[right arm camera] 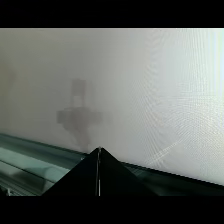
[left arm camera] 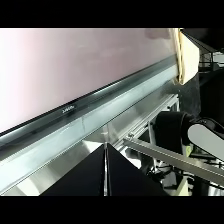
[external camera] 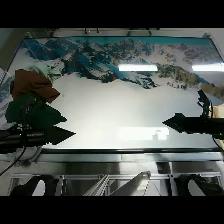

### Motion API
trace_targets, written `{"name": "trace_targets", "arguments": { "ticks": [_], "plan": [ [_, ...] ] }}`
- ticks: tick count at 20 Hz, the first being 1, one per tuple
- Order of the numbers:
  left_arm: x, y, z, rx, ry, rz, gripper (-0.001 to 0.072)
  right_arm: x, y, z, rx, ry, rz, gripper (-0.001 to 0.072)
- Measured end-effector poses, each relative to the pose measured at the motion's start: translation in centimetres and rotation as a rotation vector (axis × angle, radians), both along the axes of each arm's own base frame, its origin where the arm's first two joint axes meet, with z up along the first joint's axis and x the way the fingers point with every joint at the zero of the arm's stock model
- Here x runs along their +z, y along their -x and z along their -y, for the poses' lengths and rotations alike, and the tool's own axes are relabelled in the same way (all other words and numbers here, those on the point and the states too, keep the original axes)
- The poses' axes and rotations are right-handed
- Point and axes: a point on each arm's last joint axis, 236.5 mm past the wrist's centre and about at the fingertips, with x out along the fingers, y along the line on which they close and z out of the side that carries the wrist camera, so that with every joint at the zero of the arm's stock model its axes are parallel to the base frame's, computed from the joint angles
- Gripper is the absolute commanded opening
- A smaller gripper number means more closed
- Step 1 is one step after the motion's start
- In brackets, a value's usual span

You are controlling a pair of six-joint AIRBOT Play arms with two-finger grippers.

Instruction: Fold the shirts.

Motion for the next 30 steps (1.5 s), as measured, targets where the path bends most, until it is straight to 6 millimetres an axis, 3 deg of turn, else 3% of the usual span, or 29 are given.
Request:
{"name": "trace_targets", "arguments": {
  "ticks": [4,6,7,9,10,13,15,18,20,22,26,30],
  "plan": [
    [0.5,-0.6,-0.4,0.014,-0.012,0.024,0.0022,0.0,0.0,0.0,-0.001,0.001,0.001,0.0026],
    [1.5,-2.6,-1.7,0.053,-0.036,0.048,0.0012,0.0,0.0,0.0,-0.001,0.001,0.001,0.0026],
    [2.4,-4.4,-3.0,0.092,-0.052,0.067,0.0060,0.0,0.0,0.0,-0.001,0.001,0.001,0.0026],
    [4.6,-8.8,-6.7,0.197,-0.088,0.120,0.0633,0.0,0.0,0.0,-0.001,0.001,0.001,0.0026],
    [5.8,-11.4,-9.1,0.259,-0.111,0.154,0.0720,0.0,0.0,0.0,-0.001,0.001,0.001,0.0026],
    [8.7,-19.2,-17.5,0.441,-0.187,0.264,0.0720,0.0,0.0,0.0,-0.001,0.001,0.001,0.0026],
    [9.5,-24.1,-23.2,0.535,-0.226,0.316,0.0719,0.0,0.0,0.0,-0.001,0.001,0.001,0.0026],
    [7.5,-30.6,-29.5,0.595,-0.249,0.328,0.0718,0.0,-0.1,0.1,-0.005,0.002,0.004,0.0026],
    [4.9,-34.6,-31.6,0.601,-0.247,0.326,0.0710,0.0,-0.6,0.3,-0.020,0.010,0.017,0.0026],
    [2.1,-38.4,-31.6,0.596,-0.237,0.330,0.0710,0.0,-0.8,0.5,-0.030,0.014,0.024,0.0026],
    [-3.4,-44.8,-28.5,0.596,-0.313,0.371,0.0710,0.0,-1.1,0.7,-0.039,0.019,0.032,0.0027],
    [-8.9,-47.1,-27.2,0.580,-0.565,0.383,0.0690,0.0,-1.1,0.7,-0.041,0.019,0.034,0.0026]
  ]
}}
